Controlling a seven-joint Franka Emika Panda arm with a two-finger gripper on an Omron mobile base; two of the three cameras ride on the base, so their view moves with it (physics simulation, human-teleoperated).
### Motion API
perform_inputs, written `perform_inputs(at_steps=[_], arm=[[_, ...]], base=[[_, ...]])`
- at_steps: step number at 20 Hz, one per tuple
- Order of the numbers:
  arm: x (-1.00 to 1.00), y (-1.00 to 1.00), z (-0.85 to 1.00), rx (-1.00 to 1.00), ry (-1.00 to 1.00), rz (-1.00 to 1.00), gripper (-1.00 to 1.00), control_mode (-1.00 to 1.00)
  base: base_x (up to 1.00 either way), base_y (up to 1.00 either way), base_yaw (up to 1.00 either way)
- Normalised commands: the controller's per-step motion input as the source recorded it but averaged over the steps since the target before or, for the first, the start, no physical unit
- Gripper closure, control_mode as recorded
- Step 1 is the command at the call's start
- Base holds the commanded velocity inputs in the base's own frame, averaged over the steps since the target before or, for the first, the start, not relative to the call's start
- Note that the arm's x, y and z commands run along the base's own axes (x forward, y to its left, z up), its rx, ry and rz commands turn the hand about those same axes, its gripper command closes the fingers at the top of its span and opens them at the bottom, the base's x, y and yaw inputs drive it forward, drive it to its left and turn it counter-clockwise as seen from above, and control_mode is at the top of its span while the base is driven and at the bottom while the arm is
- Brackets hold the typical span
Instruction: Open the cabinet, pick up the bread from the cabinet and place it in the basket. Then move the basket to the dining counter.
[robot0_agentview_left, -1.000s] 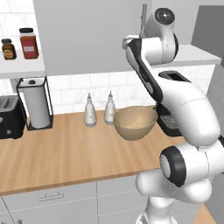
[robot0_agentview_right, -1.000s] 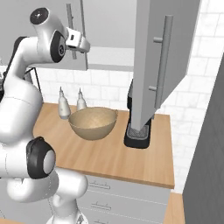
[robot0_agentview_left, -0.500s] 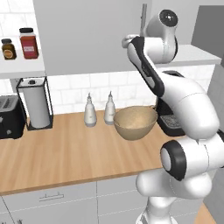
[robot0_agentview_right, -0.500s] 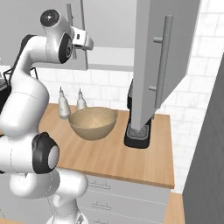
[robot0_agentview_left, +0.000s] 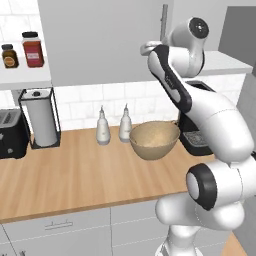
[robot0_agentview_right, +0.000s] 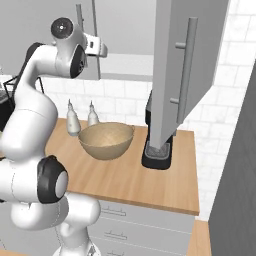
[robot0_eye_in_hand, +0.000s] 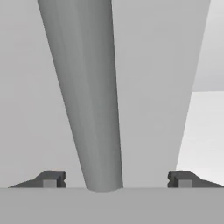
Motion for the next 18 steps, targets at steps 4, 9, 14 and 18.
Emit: perform_inputs(at_steps=[4,9,14,18], arm=[[0.26,0.09,-0.06,0.0,-0.01,0.05,1.0,-1.0],[-0.14,0.47,-0.01,0.0,-0.04,0.06,1.0,-1.0],[-0.7,0.83,0.0,-0.01,-0.04,0.03,1.0,-1.0],[-1.0,1.0,0.0,-0.06,0.0,0.0,1.0,-1.0]], base=[[0.0,0.0,0.0],[0.0,0.0,0.0],[0.0,0.0,0.0],[0.0,0.0,0.0]])
